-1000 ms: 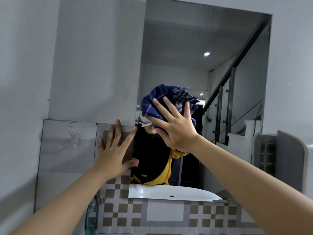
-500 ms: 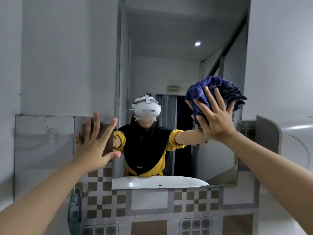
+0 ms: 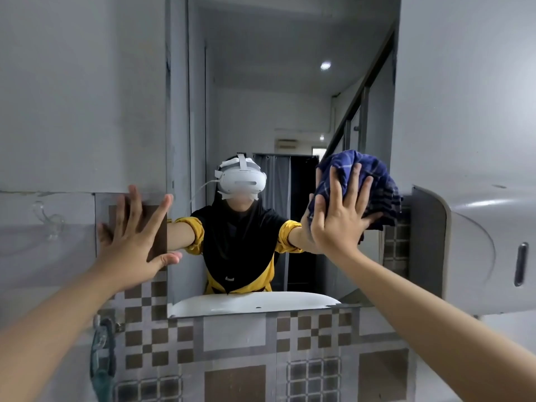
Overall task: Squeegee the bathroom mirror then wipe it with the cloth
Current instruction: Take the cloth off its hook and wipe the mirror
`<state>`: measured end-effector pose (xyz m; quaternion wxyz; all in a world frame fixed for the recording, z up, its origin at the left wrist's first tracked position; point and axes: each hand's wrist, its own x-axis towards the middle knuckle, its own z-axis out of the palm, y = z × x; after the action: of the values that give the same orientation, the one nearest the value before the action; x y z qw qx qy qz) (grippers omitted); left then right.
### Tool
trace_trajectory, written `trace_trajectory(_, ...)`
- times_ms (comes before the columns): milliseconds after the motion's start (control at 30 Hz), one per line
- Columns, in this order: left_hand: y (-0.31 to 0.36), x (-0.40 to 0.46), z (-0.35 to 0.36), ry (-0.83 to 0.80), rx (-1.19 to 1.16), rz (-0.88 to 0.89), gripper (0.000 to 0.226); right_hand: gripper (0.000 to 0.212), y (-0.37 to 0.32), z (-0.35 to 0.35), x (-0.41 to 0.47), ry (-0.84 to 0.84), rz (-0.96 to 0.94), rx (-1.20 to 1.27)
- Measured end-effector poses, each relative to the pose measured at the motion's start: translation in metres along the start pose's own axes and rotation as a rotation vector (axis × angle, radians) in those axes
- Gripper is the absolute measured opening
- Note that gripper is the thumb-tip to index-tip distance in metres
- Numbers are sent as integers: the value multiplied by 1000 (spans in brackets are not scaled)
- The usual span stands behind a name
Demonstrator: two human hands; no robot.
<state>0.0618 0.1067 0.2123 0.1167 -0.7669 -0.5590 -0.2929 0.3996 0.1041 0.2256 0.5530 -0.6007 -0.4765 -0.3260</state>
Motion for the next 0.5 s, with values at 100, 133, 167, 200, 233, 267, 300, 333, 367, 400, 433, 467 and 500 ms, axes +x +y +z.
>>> trace_trajectory(100,0,-2,2,17,-23,6,111,56,-16,6,-12,-11,-23,30)
trace_trajectory(133,0,-3,3,19,-30,7,110,56,-22,8,-14,-9,-13,43)
trace_trajectory(167,0,-2,3,20,-36,9,110,55,-27,9,-16,-12,-4,55)
trace_trajectory(200,0,-2,4,22,-38,14,109,55,-33,11,-18,-20,-3,64)
trace_trajectory(233,0,-2,4,24,-36,17,109,55,-39,12,-21,-30,-14,71)
trace_trajectory(267,0,-1,4,26,-28,19,108,55,-45,13,-23,-38,-36,72)
trace_trajectory(300,0,-1,3,28,-14,20,108,55,-53,14,-26,-46,-63,71)
trace_trajectory(333,0,-1,4,28,5,23,107,55,-61,16,-29,-53,-90,65)
trace_trajectory(367,0,-2,4,30,23,31,106,55,-70,18,-32,-58,-112,59)
trace_trajectory(400,-2,-2,5,39,35,44,104,54,-79,20,-35,-64,-125,57)
trace_trajectory(433,-4,-3,5,55,42,64,103,53,-89,23,-36,-71,-132,60)
trace_trajectory(467,-7,-4,7,78,48,88,102,52,-98,24,-38,-79,-138,66)
trace_trajectory(500,-11,-6,9,99,52,110,101,51,-106,26,-39,-88,-148,70)
